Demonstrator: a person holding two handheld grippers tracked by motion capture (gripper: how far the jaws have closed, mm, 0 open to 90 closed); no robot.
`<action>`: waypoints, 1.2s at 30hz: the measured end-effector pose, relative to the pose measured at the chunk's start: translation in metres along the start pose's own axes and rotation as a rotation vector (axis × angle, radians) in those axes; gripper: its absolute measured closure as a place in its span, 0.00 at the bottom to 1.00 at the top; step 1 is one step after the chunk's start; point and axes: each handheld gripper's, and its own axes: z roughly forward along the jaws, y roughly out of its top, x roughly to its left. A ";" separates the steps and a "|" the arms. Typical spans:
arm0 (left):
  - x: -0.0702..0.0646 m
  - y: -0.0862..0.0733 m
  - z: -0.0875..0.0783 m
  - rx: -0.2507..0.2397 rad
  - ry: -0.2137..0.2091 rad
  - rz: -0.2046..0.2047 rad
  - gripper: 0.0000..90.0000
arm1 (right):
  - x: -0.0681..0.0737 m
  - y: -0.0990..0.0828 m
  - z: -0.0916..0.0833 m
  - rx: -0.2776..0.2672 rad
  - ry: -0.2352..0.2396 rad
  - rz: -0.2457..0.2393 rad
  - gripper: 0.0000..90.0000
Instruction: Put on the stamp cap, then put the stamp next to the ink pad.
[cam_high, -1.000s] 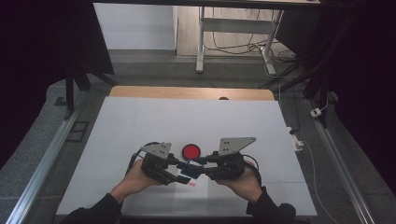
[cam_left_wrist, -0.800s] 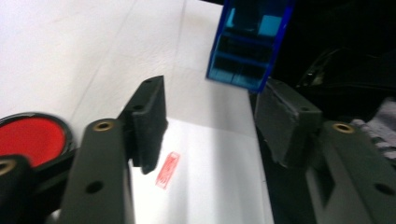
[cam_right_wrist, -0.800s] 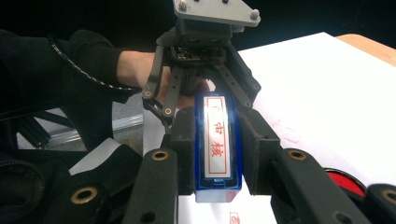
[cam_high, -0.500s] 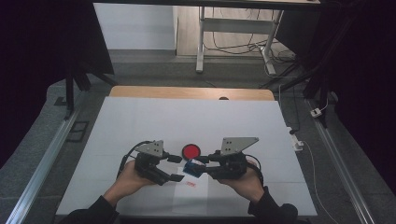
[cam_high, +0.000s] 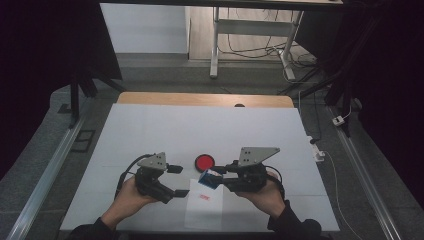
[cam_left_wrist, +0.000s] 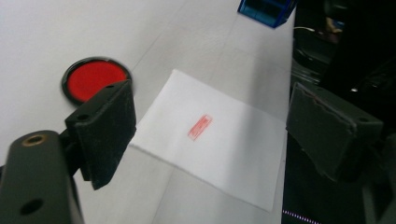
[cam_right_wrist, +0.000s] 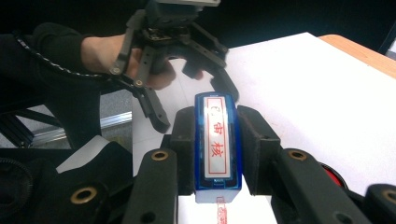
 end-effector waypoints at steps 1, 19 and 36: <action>-0.001 -0.002 -0.003 -0.002 0.006 -0.006 0.15 | 0.000 0.000 -0.001 0.002 -0.004 -0.002 0.77; -0.023 -0.049 -0.043 0.014 0.202 -0.143 0.04 | -0.001 -0.002 -0.001 0.019 -0.027 0.006 0.77; -0.026 -0.073 -0.064 0.021 0.288 -0.224 0.00 | -0.007 -0.007 -0.012 0.039 -0.094 0.027 0.77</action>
